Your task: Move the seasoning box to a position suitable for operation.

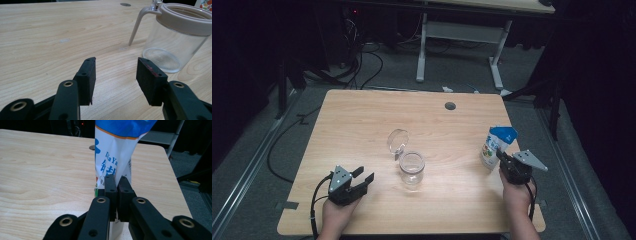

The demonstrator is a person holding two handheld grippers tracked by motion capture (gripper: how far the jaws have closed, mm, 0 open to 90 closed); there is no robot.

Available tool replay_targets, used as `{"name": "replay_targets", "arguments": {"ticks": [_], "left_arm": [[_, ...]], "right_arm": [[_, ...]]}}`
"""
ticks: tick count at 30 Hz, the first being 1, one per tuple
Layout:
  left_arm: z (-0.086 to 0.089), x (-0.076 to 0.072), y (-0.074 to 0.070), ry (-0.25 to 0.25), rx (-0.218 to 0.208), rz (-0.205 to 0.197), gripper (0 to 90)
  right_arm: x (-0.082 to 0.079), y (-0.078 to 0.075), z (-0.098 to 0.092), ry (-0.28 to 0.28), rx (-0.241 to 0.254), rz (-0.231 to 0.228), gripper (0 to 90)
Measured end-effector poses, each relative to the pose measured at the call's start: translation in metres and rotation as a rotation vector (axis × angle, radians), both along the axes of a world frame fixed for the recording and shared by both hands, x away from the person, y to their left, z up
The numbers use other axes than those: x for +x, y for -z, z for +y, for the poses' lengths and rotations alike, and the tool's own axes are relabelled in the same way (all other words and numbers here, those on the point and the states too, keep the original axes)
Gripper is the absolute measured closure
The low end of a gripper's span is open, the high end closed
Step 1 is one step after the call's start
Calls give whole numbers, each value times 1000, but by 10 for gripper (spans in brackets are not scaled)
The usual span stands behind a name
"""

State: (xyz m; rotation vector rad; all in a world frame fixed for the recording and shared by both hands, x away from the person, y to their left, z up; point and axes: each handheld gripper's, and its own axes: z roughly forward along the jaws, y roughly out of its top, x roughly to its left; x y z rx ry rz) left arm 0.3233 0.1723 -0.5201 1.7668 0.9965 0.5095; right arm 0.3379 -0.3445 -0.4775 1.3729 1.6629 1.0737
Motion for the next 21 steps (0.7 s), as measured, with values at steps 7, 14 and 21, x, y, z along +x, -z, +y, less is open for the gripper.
{"name": "replay_targets", "arguments": {"ticks": [7,14,21], "left_arm": [[-1,-1,0,10,-5,-7,500],[-1,-1,-1,12,-12,-9,497],[-2,0,0,21,-9,-14,497]], "right_arm": [[-2,-10,0,-24,24,31,889],[-6,-18,3,-69,4,62,891],[-13,-30,11,-132,-18,117,891]]}}
